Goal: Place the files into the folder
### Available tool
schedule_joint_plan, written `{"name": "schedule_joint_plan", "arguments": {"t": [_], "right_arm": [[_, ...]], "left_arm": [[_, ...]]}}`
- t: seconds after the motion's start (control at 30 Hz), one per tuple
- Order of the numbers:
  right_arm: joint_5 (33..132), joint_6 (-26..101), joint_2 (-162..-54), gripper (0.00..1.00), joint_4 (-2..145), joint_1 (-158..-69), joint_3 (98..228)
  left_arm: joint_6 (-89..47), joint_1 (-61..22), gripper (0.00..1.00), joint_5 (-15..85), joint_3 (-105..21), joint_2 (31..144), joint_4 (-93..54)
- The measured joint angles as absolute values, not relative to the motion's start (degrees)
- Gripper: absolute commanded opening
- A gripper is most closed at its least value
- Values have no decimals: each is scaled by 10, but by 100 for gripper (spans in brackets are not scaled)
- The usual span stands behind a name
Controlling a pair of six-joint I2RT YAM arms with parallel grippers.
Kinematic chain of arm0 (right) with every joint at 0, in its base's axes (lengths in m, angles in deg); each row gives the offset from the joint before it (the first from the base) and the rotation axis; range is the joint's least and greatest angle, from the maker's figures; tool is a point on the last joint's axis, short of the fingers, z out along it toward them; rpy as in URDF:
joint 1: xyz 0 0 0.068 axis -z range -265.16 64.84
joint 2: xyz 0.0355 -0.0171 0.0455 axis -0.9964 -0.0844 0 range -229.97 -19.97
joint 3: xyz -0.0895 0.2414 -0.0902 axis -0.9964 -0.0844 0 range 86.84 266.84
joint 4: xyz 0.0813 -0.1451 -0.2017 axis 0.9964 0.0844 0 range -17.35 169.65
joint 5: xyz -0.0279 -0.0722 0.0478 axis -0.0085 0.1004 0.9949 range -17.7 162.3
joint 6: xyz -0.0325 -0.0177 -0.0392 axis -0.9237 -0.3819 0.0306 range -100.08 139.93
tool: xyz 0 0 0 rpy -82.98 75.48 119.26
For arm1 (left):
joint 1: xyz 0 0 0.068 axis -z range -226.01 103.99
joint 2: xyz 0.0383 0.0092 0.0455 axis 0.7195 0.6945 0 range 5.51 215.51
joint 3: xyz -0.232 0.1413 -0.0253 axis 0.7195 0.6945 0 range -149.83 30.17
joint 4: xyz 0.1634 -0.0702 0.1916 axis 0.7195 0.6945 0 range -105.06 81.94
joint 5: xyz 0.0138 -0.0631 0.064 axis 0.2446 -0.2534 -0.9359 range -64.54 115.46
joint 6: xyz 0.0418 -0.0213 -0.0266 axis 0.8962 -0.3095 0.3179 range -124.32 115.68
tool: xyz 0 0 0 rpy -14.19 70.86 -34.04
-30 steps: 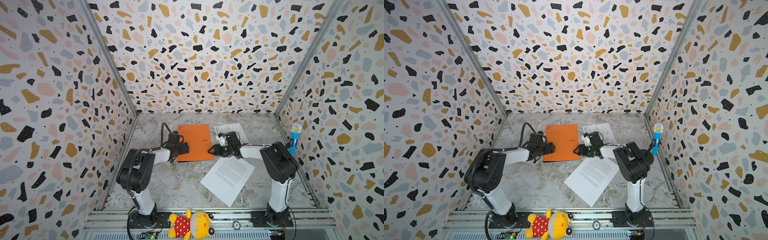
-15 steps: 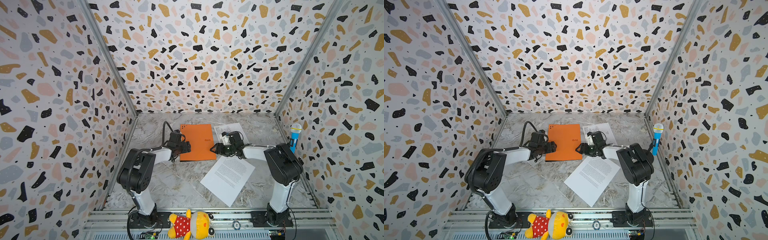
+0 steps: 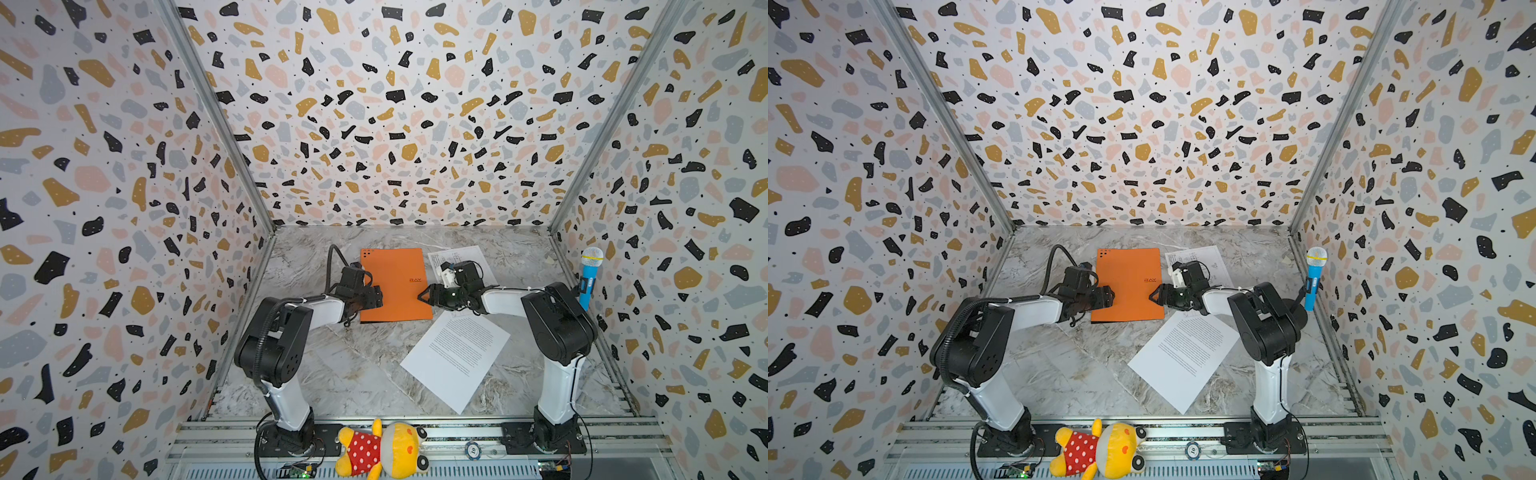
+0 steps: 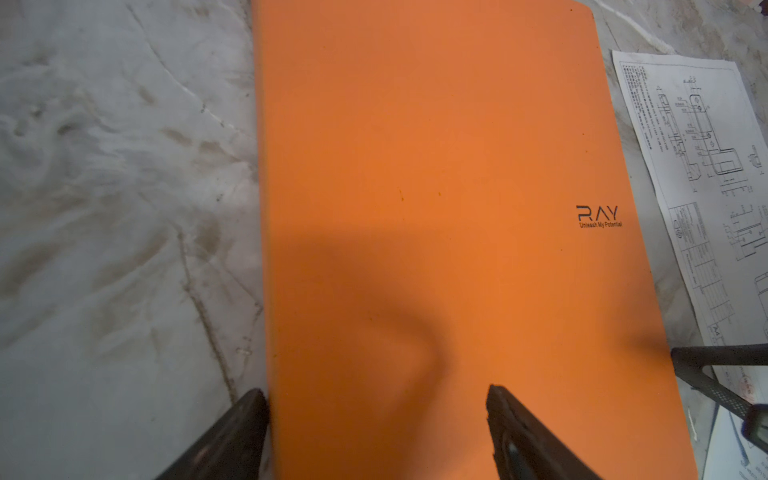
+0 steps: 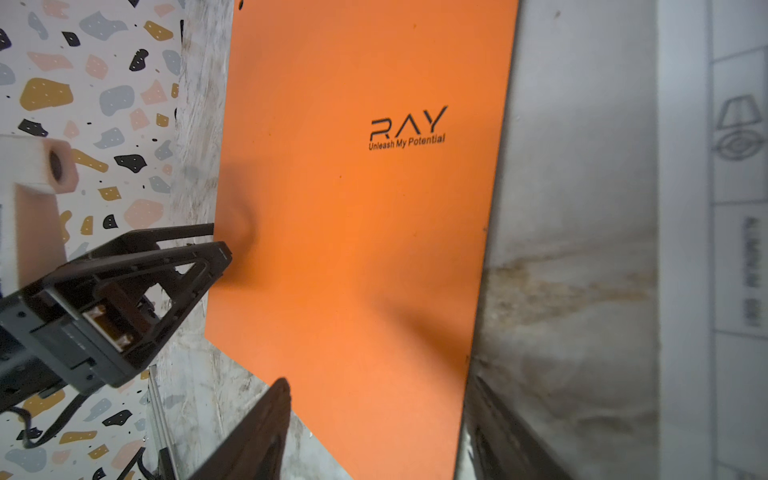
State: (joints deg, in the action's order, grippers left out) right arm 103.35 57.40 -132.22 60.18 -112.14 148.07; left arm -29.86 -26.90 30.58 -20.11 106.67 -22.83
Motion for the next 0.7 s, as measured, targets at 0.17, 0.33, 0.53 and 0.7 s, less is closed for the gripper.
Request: {"name": "schedule_joint_plan", "arguments": {"t": [0.17, 0.33, 0.53, 0.7], "right_arm": [[1034, 574, -1322, 67, 602, -1121, 1481], [1034, 574, -1322, 66, 602, -1121, 1481], [1034, 579, -1310, 66, 605, -1120, 1473], [1040, 584, -1282, 66, 608, -1118, 1469]], "left_arm": [[-299, -268, 82, 306, -201, 1067, -229], [-299, -266, 82, 305, -201, 1069, -230], [-300, -259, 82, 299, -201, 1071, -234], [-302, -257, 82, 295, -201, 1072, -237]]}}
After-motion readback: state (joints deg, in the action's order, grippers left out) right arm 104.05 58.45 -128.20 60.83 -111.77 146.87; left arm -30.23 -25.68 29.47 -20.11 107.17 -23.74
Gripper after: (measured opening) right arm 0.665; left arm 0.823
